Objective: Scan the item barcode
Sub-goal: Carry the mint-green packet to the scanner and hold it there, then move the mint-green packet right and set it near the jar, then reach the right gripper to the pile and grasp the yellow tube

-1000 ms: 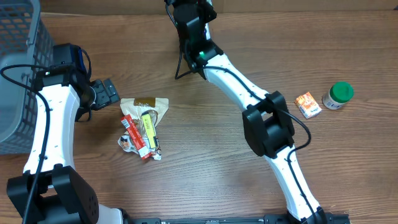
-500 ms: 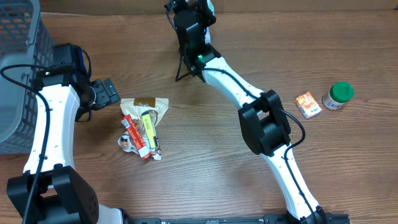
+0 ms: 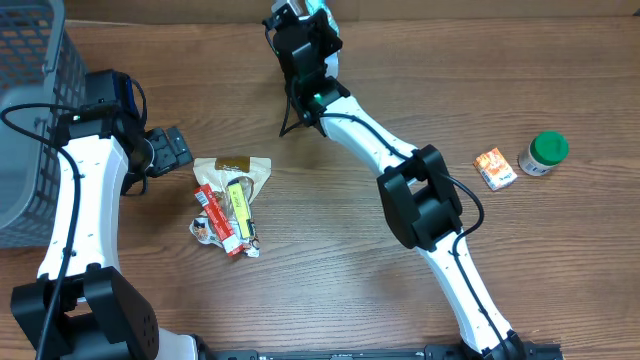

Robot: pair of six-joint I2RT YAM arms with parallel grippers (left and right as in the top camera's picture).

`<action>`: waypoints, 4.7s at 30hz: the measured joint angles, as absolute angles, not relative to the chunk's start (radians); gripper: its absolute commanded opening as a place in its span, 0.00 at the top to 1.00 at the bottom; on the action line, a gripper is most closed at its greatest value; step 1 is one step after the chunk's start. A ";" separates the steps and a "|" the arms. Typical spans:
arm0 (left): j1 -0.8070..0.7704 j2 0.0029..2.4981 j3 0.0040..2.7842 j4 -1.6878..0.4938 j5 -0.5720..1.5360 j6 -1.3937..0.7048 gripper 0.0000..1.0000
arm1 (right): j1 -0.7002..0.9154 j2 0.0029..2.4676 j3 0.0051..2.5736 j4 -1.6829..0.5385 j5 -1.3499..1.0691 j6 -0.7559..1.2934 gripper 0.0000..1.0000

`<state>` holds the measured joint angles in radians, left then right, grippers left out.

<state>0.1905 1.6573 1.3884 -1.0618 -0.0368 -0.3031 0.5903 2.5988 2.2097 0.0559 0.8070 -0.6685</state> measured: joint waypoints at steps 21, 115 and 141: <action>0.191 1.657 1.388 -1.061 -0.037 -0.303 0.00 | 0.626 2.601 2.224 0.063 0.820 -0.667 0.96; 0.191 1.657 1.388 -1.061 -0.037 -0.303 0.00 | 0.346 2.139 2.195 -1.561 0.355 -0.162 0.96; 0.191 1.657 1.388 -1.061 -0.037 -0.303 0.00 | 0.062 2.170 1.964 -1.261 -0.367 0.016 0.46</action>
<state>0.1905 1.6573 1.3884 -1.0615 -0.0368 -0.3031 0.0616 2.1696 1.9644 -1.2610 -0.3668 0.0162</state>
